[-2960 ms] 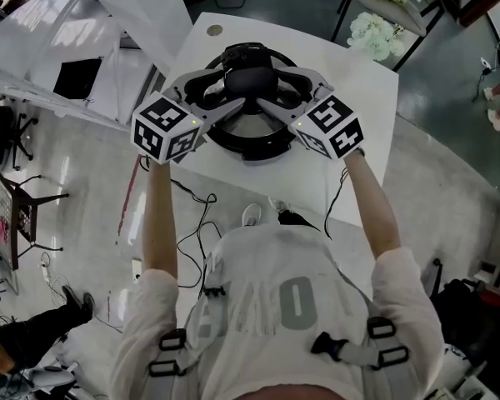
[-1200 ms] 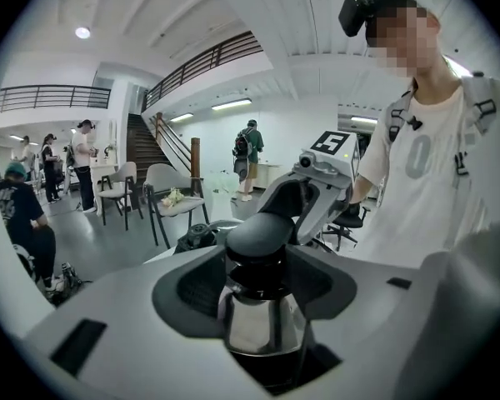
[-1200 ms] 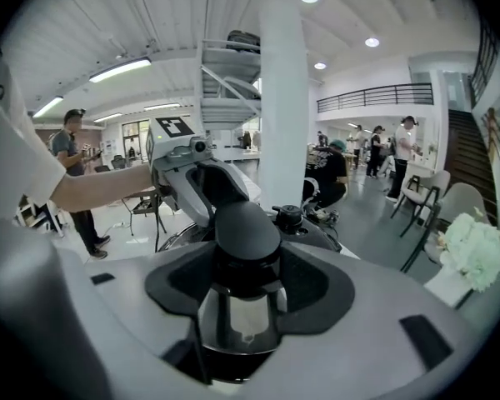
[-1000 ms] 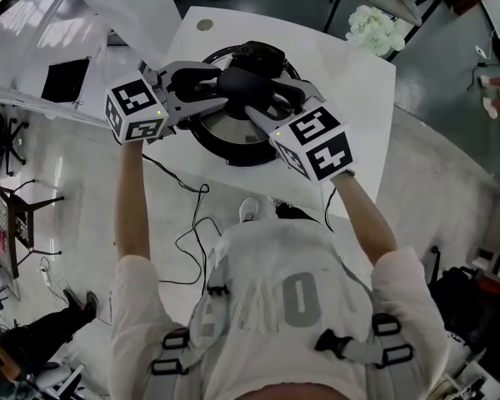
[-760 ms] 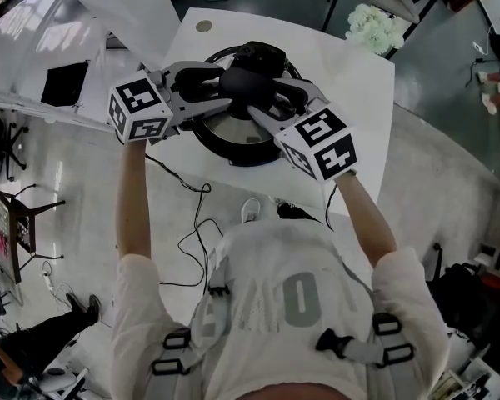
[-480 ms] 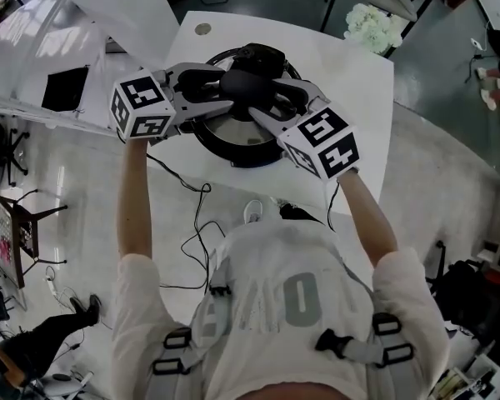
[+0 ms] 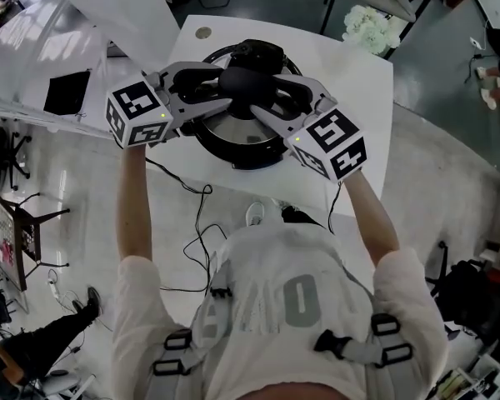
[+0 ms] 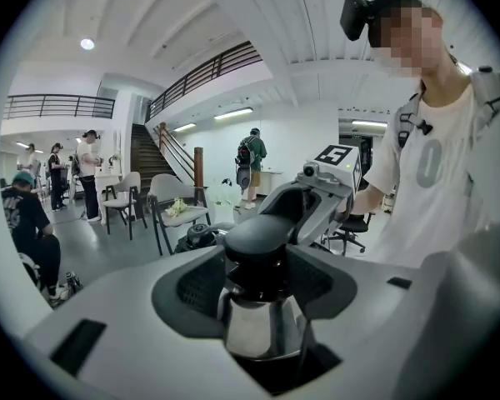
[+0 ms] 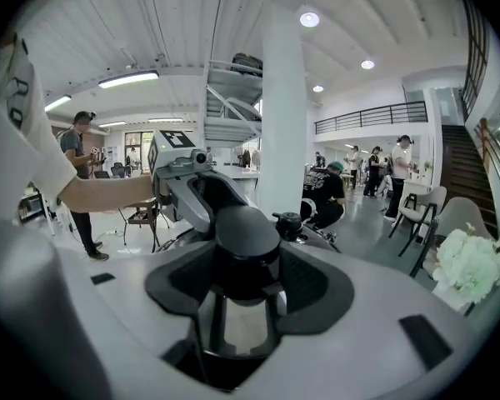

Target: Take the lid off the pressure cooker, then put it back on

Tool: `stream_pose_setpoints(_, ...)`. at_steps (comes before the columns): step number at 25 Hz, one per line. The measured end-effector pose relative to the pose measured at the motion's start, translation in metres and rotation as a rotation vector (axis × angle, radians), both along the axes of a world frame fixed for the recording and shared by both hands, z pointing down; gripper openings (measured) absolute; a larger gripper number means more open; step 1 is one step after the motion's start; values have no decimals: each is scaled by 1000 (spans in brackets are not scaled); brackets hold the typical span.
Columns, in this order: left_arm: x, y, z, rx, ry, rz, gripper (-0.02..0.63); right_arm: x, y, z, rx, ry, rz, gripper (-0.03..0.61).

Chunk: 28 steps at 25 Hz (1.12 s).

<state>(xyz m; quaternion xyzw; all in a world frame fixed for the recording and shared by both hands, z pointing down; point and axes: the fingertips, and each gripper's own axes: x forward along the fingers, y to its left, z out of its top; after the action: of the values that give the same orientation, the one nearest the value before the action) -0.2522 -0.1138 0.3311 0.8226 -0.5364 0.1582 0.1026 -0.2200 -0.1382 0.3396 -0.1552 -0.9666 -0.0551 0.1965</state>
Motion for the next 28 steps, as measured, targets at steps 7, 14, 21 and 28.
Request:
stream_pose_setpoints(7, 15, 5, -34, 58, -59, 11, 229, 15, 5, -33, 38, -70, -10, 239)
stream_pose_setpoints(14, 46, 5, -54, 103, -87, 29, 229, 45, 6, -53, 75, -98, 11, 239)
stream_pose_setpoints(21, 135, -39, -60, 131, -115, 40, 229, 134, -38, -58, 107, -129, 21, 241)
stream_pose_setpoints(28, 235, -104, -39, 145, -86, 15, 229, 234, -104, -40, 120, -91, -4, 241)
